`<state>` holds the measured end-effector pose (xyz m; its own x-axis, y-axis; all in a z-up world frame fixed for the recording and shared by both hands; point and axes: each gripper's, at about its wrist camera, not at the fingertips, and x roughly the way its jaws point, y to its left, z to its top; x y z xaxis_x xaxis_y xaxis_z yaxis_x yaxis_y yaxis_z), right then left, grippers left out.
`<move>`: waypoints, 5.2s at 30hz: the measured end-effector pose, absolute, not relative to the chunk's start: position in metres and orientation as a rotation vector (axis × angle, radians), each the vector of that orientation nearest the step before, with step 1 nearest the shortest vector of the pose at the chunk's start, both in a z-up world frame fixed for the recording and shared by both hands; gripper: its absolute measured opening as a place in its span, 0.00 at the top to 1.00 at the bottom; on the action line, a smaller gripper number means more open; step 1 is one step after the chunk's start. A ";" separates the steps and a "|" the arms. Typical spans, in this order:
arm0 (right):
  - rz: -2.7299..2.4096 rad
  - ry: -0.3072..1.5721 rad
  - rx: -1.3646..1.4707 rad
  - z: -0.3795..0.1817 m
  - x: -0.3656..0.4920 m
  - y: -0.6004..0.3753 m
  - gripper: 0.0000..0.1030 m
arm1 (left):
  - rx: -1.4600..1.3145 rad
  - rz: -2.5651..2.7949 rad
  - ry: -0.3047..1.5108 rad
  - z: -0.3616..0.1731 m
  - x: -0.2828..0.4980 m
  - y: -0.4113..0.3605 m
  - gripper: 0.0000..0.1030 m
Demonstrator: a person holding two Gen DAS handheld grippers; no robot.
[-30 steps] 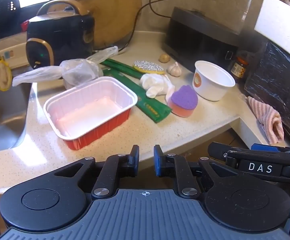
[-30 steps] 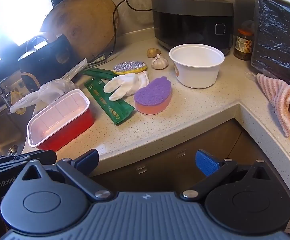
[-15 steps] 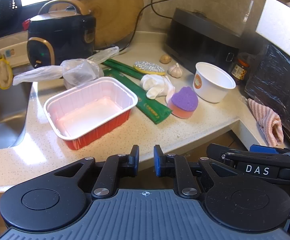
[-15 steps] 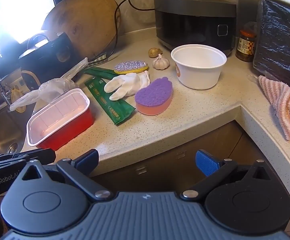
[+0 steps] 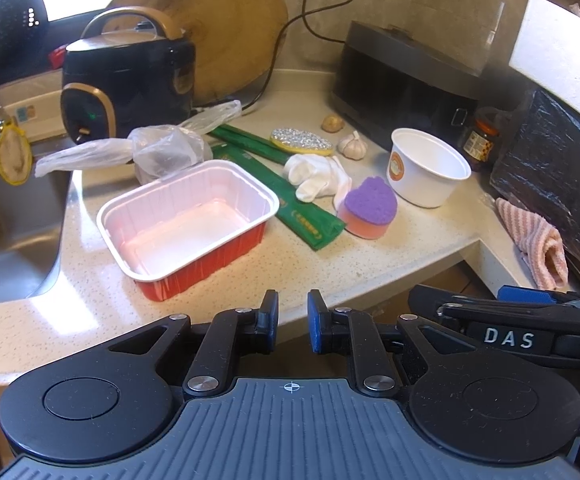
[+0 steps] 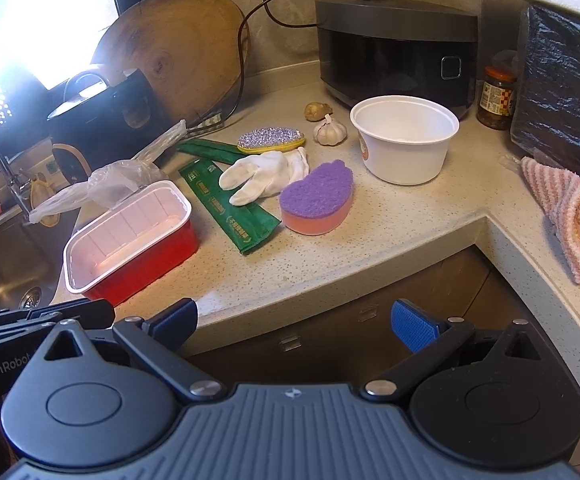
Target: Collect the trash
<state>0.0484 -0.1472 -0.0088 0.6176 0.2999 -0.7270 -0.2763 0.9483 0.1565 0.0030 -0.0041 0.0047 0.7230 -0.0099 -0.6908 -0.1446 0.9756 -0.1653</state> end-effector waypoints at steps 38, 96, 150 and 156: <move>0.348 0.831 0.014 -0.007 0.044 -0.147 0.00 | -0.194 0.086 0.774 0.005 -0.002 -0.010 0.82; 0.088 0.872 -0.097 -0.054 0.081 -0.017 0.00 | -0.050 -0.234 0.891 -0.047 0.138 0.186 0.77; 0.053 0.785 0.341 -0.049 0.106 -0.150 0.30 | -0.080 -0.494 0.890 -0.043 0.135 0.074 0.88; -0.141 0.866 0.431 -0.085 0.038 -0.213 0.30 | 0.036 -0.662 0.944 -0.060 0.118 0.007 0.87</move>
